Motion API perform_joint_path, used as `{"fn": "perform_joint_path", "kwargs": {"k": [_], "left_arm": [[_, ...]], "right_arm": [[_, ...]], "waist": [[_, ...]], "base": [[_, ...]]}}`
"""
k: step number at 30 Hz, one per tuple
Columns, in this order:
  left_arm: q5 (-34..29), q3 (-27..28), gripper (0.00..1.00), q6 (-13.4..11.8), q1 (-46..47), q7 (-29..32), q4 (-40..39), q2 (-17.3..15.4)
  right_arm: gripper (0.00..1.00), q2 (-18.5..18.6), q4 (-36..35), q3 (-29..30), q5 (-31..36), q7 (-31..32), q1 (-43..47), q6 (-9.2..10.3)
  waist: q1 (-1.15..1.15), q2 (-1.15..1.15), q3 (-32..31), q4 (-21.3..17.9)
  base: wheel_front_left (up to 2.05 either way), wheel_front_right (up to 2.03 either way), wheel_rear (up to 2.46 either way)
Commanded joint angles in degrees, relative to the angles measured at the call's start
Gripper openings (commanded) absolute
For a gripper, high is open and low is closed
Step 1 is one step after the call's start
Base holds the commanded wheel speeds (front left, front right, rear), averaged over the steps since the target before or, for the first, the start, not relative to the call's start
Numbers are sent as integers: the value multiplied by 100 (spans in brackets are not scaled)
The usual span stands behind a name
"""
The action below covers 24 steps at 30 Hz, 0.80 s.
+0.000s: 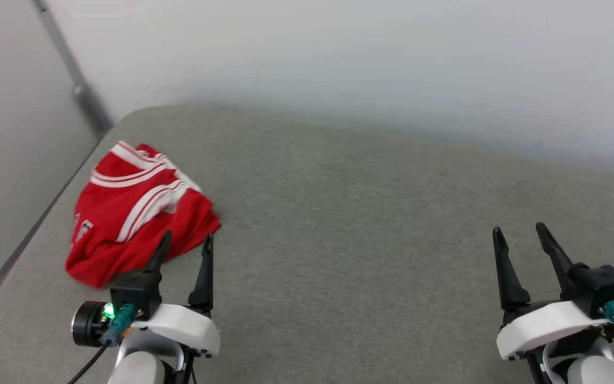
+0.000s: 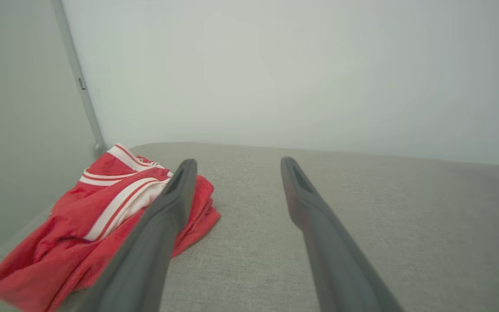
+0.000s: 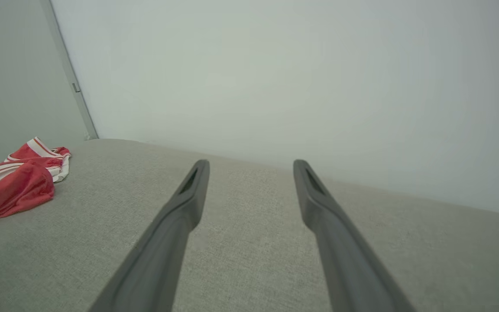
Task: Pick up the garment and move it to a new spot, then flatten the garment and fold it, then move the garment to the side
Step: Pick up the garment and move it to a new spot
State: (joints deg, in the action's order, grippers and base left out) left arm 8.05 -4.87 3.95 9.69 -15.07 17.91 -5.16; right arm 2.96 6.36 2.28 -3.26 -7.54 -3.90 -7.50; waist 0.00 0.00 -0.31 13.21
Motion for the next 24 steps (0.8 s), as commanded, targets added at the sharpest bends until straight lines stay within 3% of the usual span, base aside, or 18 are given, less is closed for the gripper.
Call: {"fn": "perform_joint_path", "kwargs": {"k": [1,13,24], "left_arm": [[11,49,100,-12,38,-15,0,-42],[79,390,100,-48,-77,-15,-10,-43],[45,574,100,16,52,-15,76,-112]], "right_arm": [[100,-15,-35,-21,-13,-29,-72,2],[100,-12,-130,-358,-125,-44,-102,2],[100,-12,-172,-458,-58,22,-205,2]], "waist": [[0,0,36,377],[0,0,76,1309],[0,0,168,1438]], "base": [[0,0,0],[0,0,0],[0,0,0]]}}
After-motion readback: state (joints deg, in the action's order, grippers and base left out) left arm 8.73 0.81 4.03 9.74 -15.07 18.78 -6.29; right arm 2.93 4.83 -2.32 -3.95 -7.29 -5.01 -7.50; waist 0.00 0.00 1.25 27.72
